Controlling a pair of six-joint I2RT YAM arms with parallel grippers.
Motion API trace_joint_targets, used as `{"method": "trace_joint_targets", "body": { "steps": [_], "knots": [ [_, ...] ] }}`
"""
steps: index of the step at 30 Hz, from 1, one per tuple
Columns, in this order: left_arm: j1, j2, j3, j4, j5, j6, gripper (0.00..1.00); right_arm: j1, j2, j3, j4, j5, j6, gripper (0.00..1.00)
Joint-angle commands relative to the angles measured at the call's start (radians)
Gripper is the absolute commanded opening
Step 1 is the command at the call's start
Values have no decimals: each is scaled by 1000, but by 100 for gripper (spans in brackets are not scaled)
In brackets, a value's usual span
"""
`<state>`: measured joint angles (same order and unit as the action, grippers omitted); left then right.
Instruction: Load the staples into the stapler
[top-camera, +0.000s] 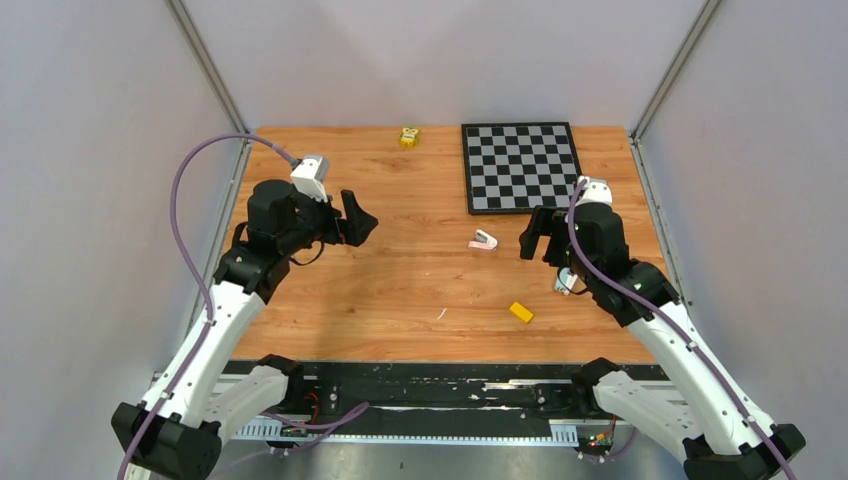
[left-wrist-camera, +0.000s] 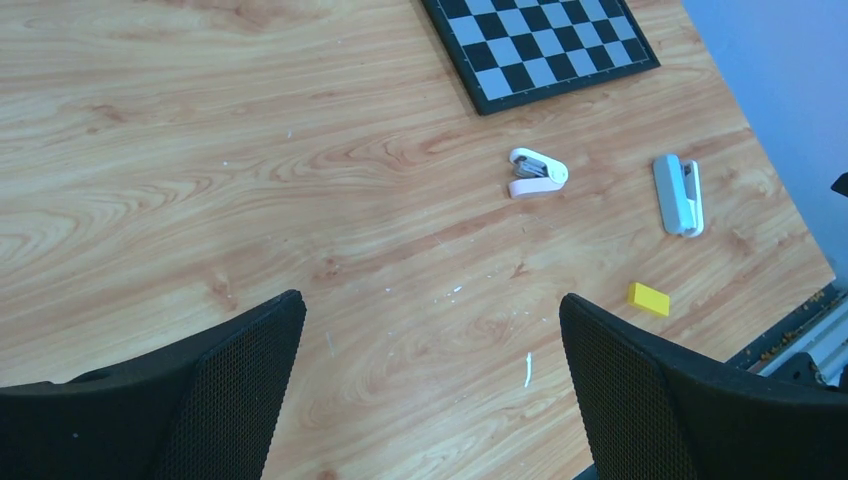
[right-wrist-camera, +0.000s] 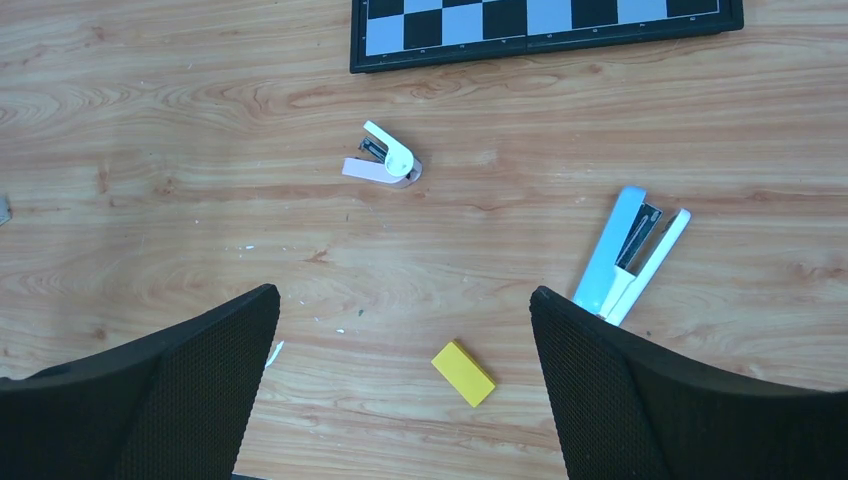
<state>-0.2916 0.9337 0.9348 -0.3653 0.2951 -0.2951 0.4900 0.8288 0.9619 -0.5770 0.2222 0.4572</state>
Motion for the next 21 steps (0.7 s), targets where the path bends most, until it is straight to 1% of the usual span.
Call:
{"method": "trace_joint_targets", "body": {
  "steps": [1, 3, 6, 9, 13, 15, 18, 21],
  "knots": [
    [-8, -30, 22, -3, -58, 1, 100, -9, -17, -19, -16, -10, 10, 100],
    [-8, -31, 26, -6, -94, -11, 100, -9, -19, -20, -16, -17, 8, 100],
    [-7, -26, 37, -35, -191, -48, 100, -9, -25, -27, -14, -23, 5, 100],
    [-7, -16, 44, -89, -378, -117, 100, -9, -34, -33, -6, -31, -2, 100],
    [3, 47, 70, -175, -587, -185, 100, -9, -50, -49, 11, -35, -11, 100],
    [50, 93, 83, -213, -607, -259, 100, -9, -62, -56, 17, -36, -12, 100],
    [189, 161, 76, -240, -533, -374, 100, -9, -73, -60, 30, -47, -21, 100],
    [285, 207, 40, -250, -565, -500, 99, -8, -81, -55, 47, -88, -45, 100]
  ]
}}
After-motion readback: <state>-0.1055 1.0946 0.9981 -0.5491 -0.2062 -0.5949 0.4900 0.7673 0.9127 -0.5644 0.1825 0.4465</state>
